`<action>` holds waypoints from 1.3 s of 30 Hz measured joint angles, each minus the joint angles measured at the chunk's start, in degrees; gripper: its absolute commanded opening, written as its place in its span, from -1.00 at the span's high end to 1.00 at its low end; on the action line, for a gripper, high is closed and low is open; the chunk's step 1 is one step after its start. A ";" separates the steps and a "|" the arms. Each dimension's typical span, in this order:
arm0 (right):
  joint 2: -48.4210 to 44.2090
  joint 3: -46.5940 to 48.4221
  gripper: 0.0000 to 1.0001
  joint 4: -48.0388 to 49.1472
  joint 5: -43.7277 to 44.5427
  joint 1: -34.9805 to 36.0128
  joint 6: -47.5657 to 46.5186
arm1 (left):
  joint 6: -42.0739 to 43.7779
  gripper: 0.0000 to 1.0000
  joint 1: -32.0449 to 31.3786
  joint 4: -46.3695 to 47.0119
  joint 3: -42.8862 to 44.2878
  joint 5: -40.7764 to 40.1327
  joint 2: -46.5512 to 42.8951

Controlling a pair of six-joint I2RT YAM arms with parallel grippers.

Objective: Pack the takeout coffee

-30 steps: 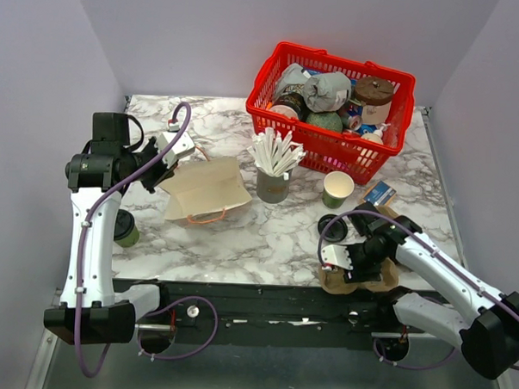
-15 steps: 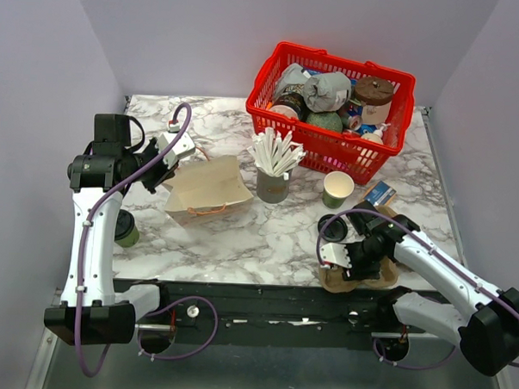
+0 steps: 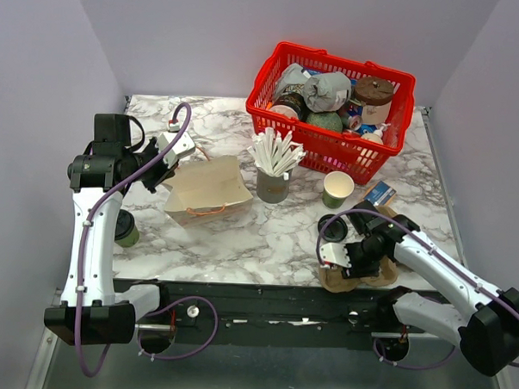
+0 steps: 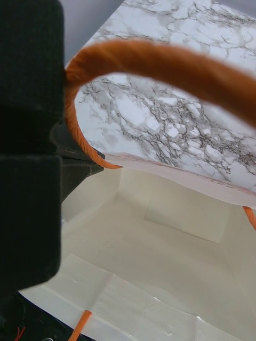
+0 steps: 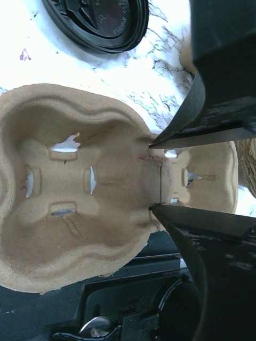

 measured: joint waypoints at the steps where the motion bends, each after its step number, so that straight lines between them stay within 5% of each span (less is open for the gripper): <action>1: 0.22 0.00 -0.07 0.00 0.02 0.00 -0.31 | 0.00 1.00 0.00 0.00 0.00 0.00 0.00; 18: 3.30 0.00 -0.11 -0.79 -0.04 0.00 -6.01 | -0.22 1.00 0.00 0.52 -0.74 -0.17 -0.07; 39: -0.59 4.90 0.46 -4.44 -4.63 0.00 0.11 | -0.26 1.00 0.00 0.57 -0.74 -0.22 0.15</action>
